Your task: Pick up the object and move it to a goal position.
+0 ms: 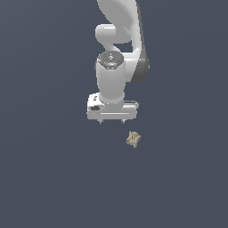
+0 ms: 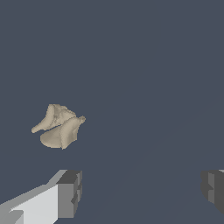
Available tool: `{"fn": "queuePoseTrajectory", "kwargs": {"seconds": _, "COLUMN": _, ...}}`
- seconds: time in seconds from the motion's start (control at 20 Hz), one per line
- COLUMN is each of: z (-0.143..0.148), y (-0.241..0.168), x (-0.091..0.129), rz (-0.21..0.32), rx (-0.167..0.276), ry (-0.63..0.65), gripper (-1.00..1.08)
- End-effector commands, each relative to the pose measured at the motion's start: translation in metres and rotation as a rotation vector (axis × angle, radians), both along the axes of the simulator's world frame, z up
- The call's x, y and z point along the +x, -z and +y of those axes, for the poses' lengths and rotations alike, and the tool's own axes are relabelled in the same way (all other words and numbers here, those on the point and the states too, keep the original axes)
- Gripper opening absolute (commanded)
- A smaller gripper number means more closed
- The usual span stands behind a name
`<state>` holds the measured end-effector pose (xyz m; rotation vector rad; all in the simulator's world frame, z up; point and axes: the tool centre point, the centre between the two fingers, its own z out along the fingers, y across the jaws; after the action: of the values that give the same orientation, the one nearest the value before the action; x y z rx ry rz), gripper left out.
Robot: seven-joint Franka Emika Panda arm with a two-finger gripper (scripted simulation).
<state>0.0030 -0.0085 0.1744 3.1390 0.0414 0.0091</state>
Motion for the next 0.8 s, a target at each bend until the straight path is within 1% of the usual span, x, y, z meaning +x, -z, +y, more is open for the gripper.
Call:
{"fn": "queuePoseTrajectory", "kwargs": {"seconds": 0.0, "z": 0.000, "y": 0.000, "x": 0.000, "rz": 0.000, "rx": 0.000, "ry": 0.000, "gripper": 1.00}}
{"fn": "queuePoseTrajectory", "kwargs": {"seconds": 0.4, "z": 0.010, "y": 0.002, "x": 0.005, "rz": 0.007, "rx": 0.025, "ry": 0.029, "gripper": 1.00}}
{"fn": "queuePoseTrajectory", "kwargs": {"seconds": 0.75, "z": 0.011, "y": 0.002, "x": 0.005, "rz": 0.007, "rx": 0.025, "ry": 0.032, "gripper": 1.00}}
